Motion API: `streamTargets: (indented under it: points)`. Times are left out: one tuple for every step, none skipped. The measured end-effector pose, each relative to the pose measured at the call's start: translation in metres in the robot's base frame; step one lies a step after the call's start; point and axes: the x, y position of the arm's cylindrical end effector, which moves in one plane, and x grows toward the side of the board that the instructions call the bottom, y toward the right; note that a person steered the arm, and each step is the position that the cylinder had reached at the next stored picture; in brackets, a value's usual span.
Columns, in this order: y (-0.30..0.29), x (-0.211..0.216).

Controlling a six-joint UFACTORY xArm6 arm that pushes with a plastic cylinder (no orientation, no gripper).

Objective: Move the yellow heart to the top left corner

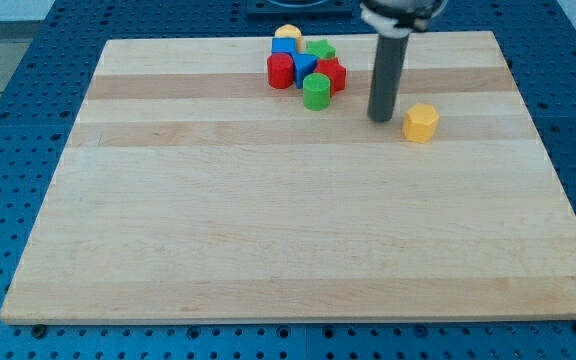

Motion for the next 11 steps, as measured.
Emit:
streamTargets:
  points:
    - [0.008,-0.074]
    - [0.011,-0.149]
    - [-0.001,-0.151]
    - [-0.032,-0.15]
    - [-0.116,-0.149]
    - [-0.225,-0.146]
    - [-0.273,-0.109]
    - [-0.325,-0.123]
    - [-0.341,-0.14]
    - [-0.381,-0.119]
    - [-0.378,-0.107]
